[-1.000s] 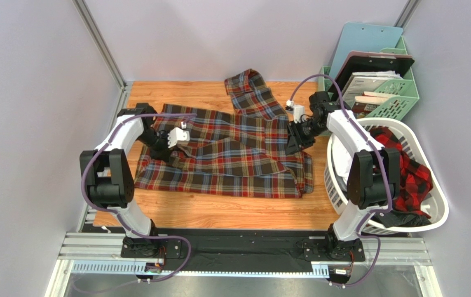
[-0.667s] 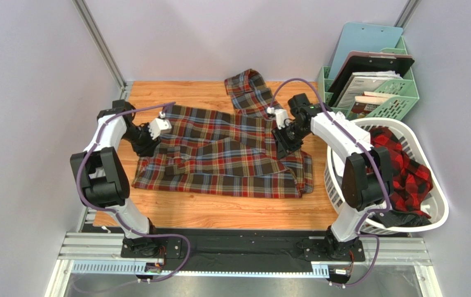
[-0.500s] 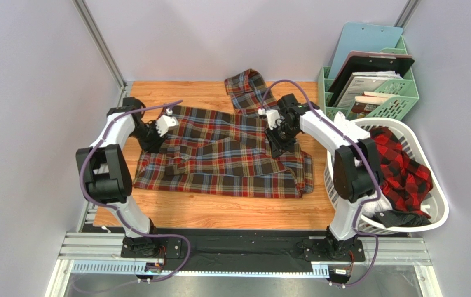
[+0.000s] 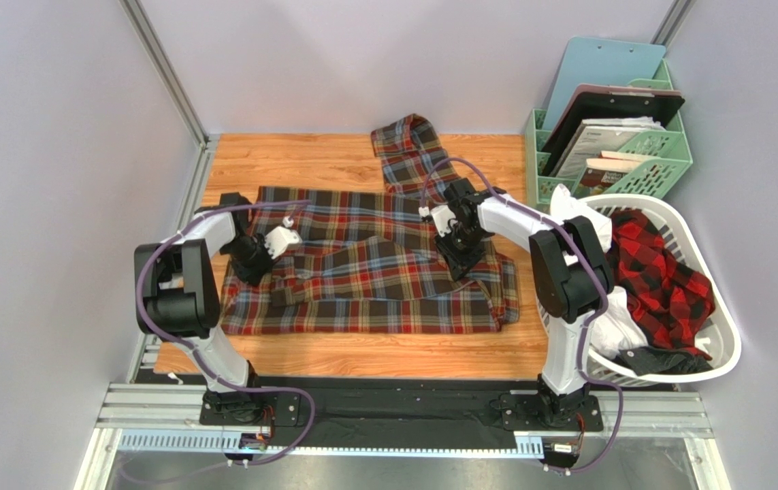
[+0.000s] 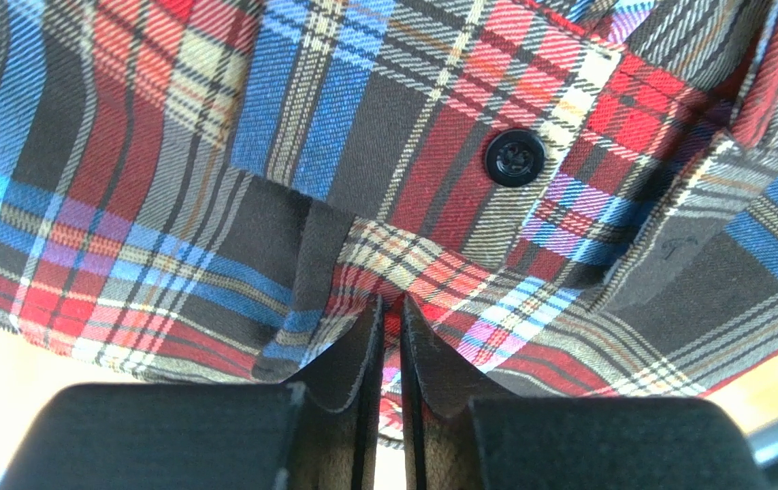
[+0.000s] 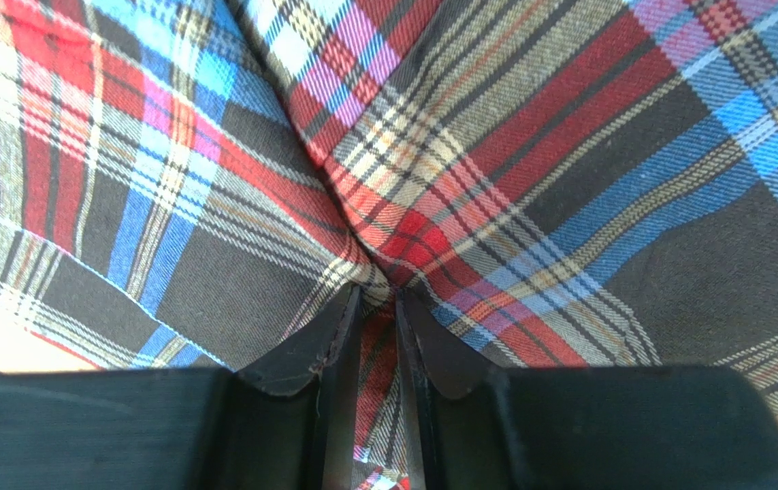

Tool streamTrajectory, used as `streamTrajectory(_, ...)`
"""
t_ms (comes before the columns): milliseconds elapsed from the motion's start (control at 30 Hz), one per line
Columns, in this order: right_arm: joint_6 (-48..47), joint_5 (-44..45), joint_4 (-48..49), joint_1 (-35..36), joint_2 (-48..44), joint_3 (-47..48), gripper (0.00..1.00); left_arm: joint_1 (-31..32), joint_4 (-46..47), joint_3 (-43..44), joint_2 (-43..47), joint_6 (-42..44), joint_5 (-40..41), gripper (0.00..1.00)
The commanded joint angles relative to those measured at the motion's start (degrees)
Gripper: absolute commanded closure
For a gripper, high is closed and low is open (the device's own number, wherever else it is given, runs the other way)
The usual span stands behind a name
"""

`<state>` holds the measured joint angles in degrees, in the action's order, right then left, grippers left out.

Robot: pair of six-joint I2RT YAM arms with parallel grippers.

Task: Fold and stack the long sleeve shirts
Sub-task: Fold the shirt

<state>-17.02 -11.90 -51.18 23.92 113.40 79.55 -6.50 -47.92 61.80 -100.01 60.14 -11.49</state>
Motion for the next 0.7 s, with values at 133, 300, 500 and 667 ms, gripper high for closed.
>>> streamTrajectory(133, -3.7, -3.5, -6.9, 4.3, -9.1, -7.5, 0.76, -1.1, -6.2, -7.7, 8.1, 2.2, 1.7, 0.79)
streamTrajectory(300, -2.3, -10.5, -8.9, -2.4, -12.8, 4.9, 0.69, -5.0, -14.1, 10.7, 8.4, 0.2, -13.1, 0.57)
streamTrajectory(500, 3.9, -8.0, -3.4, -9.4, -2.2, 25.7, 0.64, -6.0, -9.0, 29.6, 4.4, -10.5, -26.5, 0.38)
streamTrajectory(667, 10.0, -0.5, 2.6, -10.2, 8.7, 36.5, 0.56, -6.0, 15.4, 32.2, 3.3, -29.3, -28.6, 0.01)
